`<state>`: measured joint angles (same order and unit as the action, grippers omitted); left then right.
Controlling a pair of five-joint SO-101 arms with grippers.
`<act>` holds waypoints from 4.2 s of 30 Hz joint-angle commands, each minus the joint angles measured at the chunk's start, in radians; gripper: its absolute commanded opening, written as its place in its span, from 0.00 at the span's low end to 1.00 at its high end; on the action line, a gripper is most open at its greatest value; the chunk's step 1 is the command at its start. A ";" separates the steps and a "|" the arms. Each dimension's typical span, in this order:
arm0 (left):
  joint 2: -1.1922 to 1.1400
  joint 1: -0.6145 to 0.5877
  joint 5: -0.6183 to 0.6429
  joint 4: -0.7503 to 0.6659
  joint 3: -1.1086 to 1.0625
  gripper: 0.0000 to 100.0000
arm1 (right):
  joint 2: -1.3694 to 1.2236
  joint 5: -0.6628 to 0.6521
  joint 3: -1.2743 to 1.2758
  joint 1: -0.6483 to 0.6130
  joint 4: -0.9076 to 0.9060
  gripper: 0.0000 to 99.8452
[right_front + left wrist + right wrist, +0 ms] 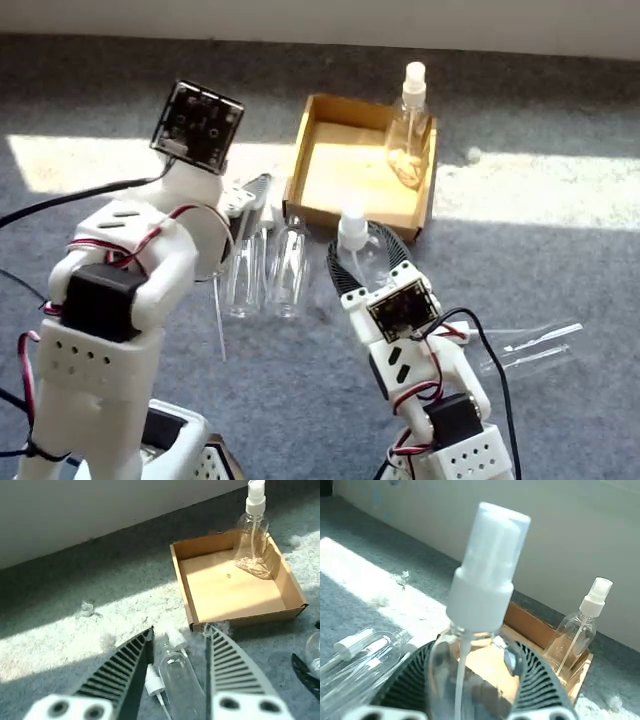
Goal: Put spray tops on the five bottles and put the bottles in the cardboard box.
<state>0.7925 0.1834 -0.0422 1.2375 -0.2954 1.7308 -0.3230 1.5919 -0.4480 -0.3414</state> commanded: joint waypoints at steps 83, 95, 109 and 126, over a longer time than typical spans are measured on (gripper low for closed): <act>-0.002 -0.177 -0.008 -0.431 -0.748 0.16 | -2.091 0.359 -1.020 0.321 1.247 0.00; -0.004 -0.177 -0.008 -0.431 -0.748 0.16 | -2.149 0.359 -1.024 0.321 1.247 0.00; -0.004 -0.177 -0.008 -0.431 -0.748 0.16 | -2.189 0.358 -1.069 0.340 1.251 0.00; -0.002 -0.177 -0.008 -0.431 -0.748 0.16 | -2.186 0.358 -1.069 0.337 1.251 0.13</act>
<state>0.7879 0.0084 -0.0422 0.8232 -1.0518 -0.4680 0.0361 0.5700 -0.1181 0.8938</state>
